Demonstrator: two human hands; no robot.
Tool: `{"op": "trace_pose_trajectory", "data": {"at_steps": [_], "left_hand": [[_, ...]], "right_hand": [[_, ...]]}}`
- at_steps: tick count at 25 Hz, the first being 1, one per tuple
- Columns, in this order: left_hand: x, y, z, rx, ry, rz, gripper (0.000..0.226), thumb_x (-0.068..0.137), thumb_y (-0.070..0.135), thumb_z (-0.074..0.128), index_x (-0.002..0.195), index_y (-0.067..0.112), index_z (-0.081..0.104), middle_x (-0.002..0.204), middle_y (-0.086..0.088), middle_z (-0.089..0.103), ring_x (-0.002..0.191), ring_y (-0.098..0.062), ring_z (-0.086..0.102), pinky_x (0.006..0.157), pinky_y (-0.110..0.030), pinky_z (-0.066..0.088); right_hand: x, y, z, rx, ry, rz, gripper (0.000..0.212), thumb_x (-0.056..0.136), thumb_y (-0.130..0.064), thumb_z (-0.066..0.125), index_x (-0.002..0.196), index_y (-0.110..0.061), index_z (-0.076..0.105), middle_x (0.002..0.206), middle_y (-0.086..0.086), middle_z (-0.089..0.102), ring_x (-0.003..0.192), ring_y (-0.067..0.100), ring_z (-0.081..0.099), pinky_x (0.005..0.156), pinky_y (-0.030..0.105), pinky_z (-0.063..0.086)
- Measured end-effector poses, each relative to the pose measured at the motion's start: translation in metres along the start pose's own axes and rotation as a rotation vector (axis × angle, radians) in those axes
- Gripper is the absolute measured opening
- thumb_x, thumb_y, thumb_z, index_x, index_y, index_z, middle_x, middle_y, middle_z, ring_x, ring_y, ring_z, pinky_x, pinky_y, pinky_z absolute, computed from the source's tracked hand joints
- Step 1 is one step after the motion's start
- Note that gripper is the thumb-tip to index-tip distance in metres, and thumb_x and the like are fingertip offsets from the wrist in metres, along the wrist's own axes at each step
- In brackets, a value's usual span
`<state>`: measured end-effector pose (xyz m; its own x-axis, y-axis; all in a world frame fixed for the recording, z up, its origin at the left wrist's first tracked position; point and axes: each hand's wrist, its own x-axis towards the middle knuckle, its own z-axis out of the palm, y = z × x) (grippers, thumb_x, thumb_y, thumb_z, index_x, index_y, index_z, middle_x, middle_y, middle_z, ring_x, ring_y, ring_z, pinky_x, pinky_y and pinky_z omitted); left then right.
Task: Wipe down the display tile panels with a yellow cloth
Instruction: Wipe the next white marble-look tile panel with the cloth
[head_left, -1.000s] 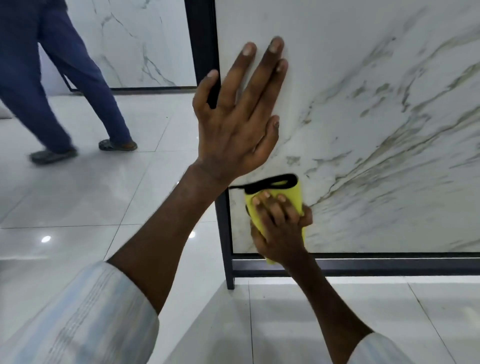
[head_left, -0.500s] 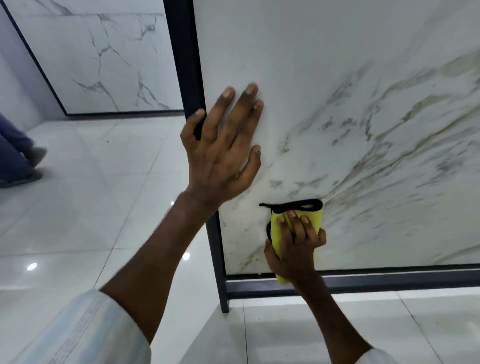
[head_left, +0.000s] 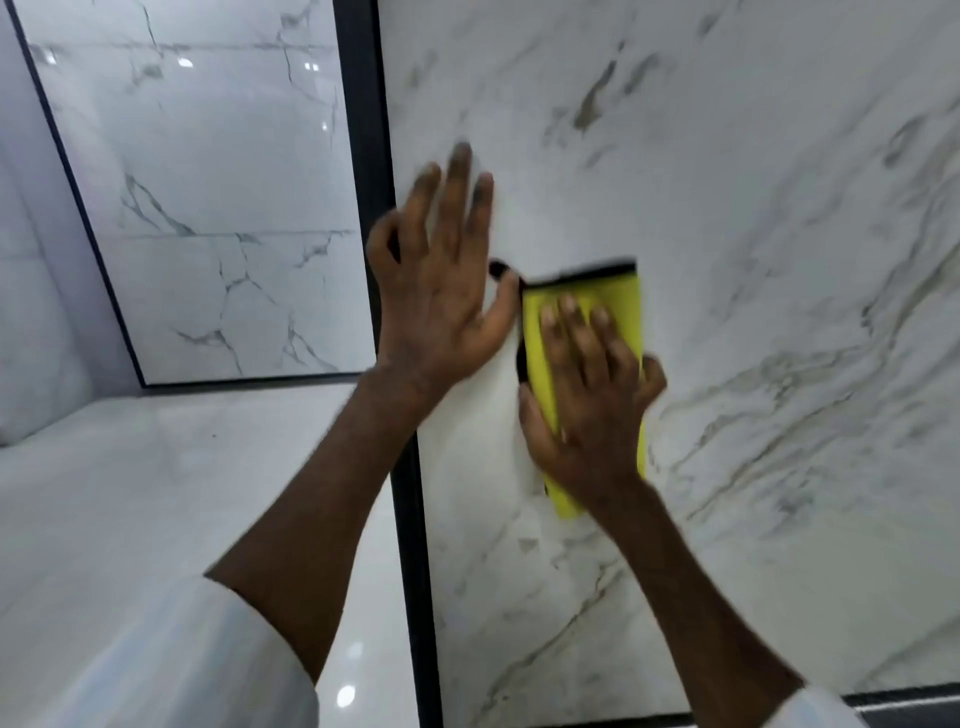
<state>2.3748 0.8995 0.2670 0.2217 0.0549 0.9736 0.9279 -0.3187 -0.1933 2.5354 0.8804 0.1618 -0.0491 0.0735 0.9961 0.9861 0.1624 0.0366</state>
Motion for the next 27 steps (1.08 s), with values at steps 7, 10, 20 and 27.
{"op": "trace_pose_trajectory", "data": {"at_steps": [7, 10, 20, 27], "left_hand": [[-0.005, -0.004, 0.003, 0.001, -0.041, 0.046, 0.071, 0.098, 0.042, 0.051, 0.159, 0.008, 0.04, 0.169, -0.014, 0.028, 0.158, -0.031, 0.025, 0.115, -0.047, 0.029], [-0.006, -0.003, 0.003, -0.018, -0.054, 0.039, 0.073, 0.096, 0.043, 0.055, 0.158, 0.008, 0.041, 0.169, -0.013, 0.028, 0.158, -0.032, 0.026, 0.114, -0.048, 0.031], [-0.001, 0.007, 0.001, -0.096, -0.021, 0.062, 0.071, 0.095, 0.044, 0.053, 0.156, 0.01, 0.046, 0.169, -0.015, 0.029, 0.157, -0.033, 0.026, 0.116, -0.054, 0.024], [-0.001, 0.031, 0.02, -0.033, -0.058, 0.17, 0.072, 0.098, 0.045, 0.054, 0.16, 0.012, 0.039, 0.171, -0.011, 0.026, 0.159, -0.032, 0.021, 0.124, -0.059, 0.017]], "right_hand": [[0.121, 0.002, 0.0, -0.018, 0.042, -0.02, 0.076, 0.086, -0.047, 0.059, 0.157, -0.023, 0.045, 0.162, 0.0, 0.044, 0.147, 0.023, 0.036, 0.101, 0.058, 0.033], [0.225, 0.009, -0.001, -0.005, 0.062, -0.052, 0.079, 0.085, -0.049, 0.055, 0.158, -0.023, 0.043, 0.163, -0.001, 0.043, 0.146, 0.02, 0.032, 0.101, 0.056, 0.033], [0.127, 0.042, -0.005, -0.084, 0.041, -0.002, 0.074, 0.091, -0.048, 0.055, 0.158, -0.019, 0.044, 0.164, 0.001, 0.041, 0.15, 0.024, 0.037, 0.102, 0.058, 0.034], [0.224, 0.079, -0.017, -0.049, 0.041, -0.004, 0.078, 0.092, -0.05, 0.05, 0.162, -0.02, 0.035, 0.168, 0.0, 0.033, 0.151, 0.018, 0.024, 0.104, 0.058, 0.031]]}}
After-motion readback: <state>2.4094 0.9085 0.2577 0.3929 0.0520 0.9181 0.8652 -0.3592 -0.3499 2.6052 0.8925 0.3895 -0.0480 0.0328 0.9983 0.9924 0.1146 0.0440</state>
